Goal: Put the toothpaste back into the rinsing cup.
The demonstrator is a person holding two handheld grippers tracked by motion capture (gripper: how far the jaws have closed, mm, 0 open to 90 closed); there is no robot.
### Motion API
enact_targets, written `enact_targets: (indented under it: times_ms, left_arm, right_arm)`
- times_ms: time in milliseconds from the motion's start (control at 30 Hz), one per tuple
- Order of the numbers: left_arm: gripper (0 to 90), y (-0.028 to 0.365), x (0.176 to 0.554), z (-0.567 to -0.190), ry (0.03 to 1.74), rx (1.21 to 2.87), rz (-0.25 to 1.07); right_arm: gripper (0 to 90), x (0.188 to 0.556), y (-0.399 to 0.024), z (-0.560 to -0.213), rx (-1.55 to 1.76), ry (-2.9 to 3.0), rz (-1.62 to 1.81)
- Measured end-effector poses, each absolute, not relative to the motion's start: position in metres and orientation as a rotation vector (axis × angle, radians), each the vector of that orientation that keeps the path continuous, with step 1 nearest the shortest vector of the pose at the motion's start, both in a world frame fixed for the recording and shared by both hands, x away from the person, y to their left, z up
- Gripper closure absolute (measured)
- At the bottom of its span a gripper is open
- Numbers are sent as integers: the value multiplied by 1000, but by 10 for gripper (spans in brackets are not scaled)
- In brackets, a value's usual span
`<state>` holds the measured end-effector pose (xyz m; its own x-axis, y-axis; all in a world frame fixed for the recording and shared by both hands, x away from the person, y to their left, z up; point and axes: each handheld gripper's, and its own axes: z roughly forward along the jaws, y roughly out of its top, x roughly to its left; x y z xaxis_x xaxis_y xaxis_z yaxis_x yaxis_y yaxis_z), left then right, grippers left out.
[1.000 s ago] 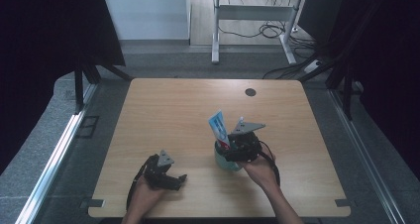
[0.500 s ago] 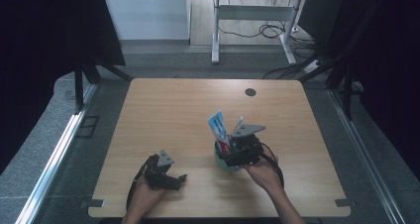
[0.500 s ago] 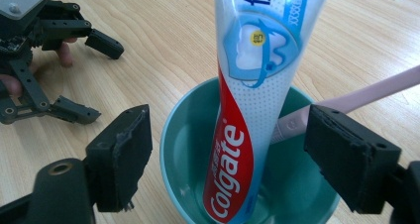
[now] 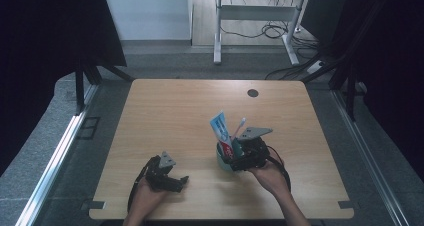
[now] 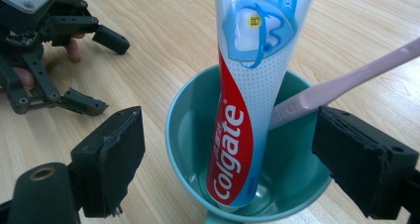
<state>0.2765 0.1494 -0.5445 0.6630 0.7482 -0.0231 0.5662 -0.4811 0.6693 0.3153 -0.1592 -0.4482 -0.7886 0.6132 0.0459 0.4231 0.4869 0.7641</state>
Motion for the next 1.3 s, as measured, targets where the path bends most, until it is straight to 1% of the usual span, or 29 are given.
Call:
enact_targets:
  times_ms: [1300]
  left_arm:
    - [39,149,276,-545,1015,2216,356]
  right_arm:
    - [115,290,-193,-443,877,2490,1148]
